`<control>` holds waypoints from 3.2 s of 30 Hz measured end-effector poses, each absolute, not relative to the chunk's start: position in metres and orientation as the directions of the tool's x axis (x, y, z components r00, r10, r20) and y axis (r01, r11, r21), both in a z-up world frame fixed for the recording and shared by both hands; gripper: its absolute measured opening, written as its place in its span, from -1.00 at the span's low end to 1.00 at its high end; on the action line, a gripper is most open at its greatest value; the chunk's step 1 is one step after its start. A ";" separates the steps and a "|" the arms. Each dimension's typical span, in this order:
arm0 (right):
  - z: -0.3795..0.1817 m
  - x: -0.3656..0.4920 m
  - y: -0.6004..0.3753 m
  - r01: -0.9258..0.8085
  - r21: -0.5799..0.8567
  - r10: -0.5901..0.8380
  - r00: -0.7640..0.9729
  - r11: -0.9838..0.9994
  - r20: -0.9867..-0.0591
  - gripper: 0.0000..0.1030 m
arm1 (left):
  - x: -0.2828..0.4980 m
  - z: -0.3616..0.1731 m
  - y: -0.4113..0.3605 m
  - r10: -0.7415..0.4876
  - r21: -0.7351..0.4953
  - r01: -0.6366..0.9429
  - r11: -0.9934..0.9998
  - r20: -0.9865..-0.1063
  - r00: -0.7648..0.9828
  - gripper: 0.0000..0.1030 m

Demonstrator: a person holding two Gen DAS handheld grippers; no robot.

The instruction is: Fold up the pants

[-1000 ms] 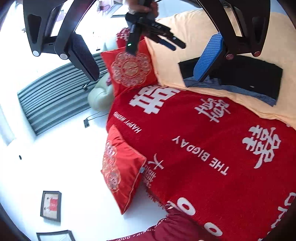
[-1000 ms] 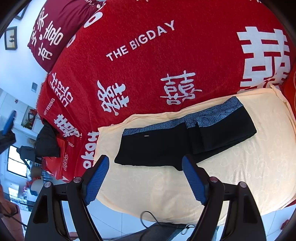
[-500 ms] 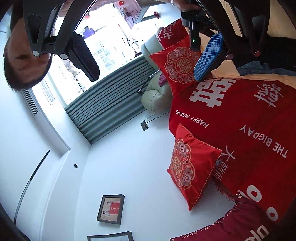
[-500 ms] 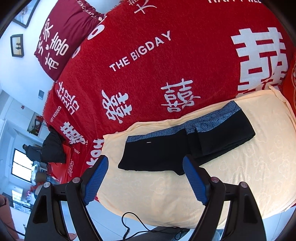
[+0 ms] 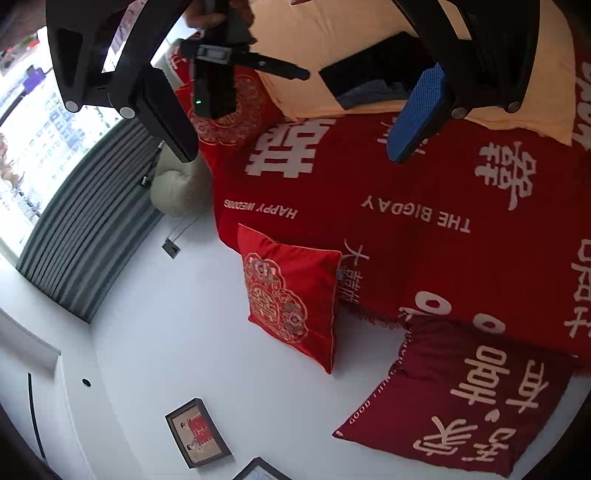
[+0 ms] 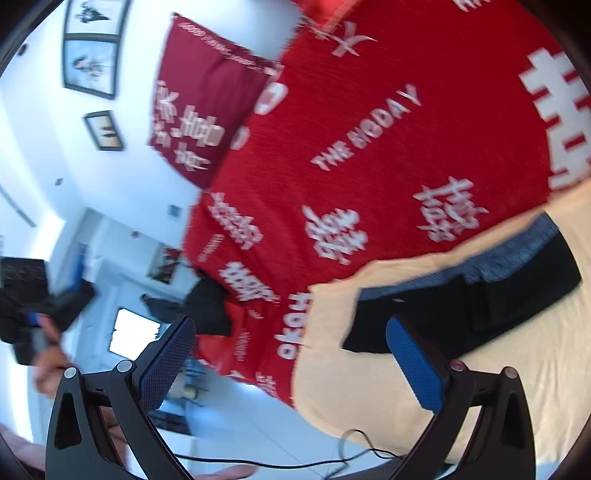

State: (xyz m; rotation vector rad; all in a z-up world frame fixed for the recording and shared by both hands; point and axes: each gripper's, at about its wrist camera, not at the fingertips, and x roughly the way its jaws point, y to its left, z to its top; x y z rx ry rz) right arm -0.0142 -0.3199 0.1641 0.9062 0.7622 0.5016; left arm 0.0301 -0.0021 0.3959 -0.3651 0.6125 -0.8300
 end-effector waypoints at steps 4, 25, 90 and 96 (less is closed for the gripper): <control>0.203 -0.013 -0.330 -0.207 0.902 0.771 0.610 0.379 -0.184 1.00 | 0.021 0.390 0.012 -0.713 -0.469 0.550 0.691 -0.320 0.623 0.98; 0.138 0.037 -0.268 0.154 0.513 0.386 0.489 0.845 -0.782 1.00 | 0.122 0.097 0.073 -0.344 -0.331 0.100 0.938 -0.861 0.375 0.98; -0.114 0.148 -0.295 0.075 0.187 0.174 0.158 0.979 -0.972 0.56 | 0.198 -0.169 0.038 -0.131 -0.183 -0.189 0.965 -0.957 0.259 -0.27; -0.087 0.195 -0.245 -0.015 0.339 0.339 0.079 0.941 -0.937 0.56 | 0.192 -0.159 0.031 -0.104 -0.141 -0.114 0.983 -0.954 0.281 -0.27</control>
